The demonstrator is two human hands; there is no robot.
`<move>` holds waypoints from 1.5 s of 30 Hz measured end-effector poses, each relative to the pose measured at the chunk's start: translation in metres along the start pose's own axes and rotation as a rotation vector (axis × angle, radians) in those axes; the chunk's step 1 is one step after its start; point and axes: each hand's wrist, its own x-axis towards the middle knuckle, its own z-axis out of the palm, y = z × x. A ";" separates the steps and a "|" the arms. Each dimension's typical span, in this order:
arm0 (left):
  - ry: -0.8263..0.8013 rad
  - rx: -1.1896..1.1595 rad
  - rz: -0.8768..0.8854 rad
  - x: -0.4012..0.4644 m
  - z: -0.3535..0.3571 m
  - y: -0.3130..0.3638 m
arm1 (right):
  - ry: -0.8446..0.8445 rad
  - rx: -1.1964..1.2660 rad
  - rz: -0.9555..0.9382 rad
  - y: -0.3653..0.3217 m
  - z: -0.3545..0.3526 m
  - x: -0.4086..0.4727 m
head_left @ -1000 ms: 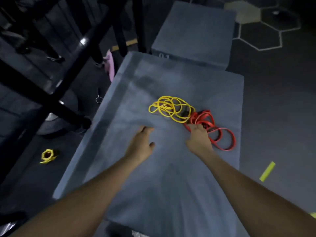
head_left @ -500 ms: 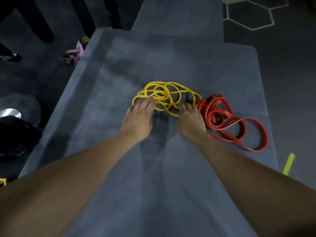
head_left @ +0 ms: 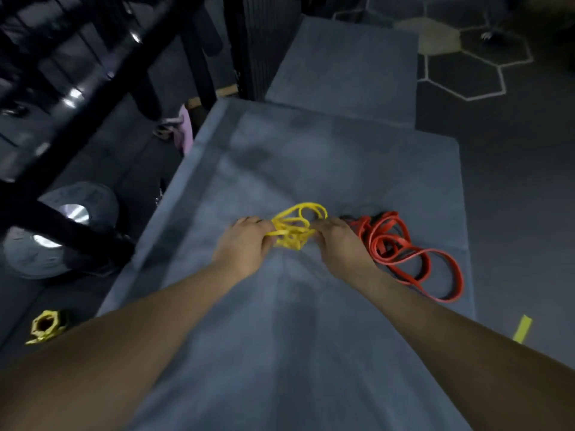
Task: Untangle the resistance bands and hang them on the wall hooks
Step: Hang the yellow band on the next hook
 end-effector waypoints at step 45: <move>0.859 -0.839 -0.128 -0.343 -0.596 0.113 | 0.399 0.132 -0.774 -0.531 -0.393 -0.161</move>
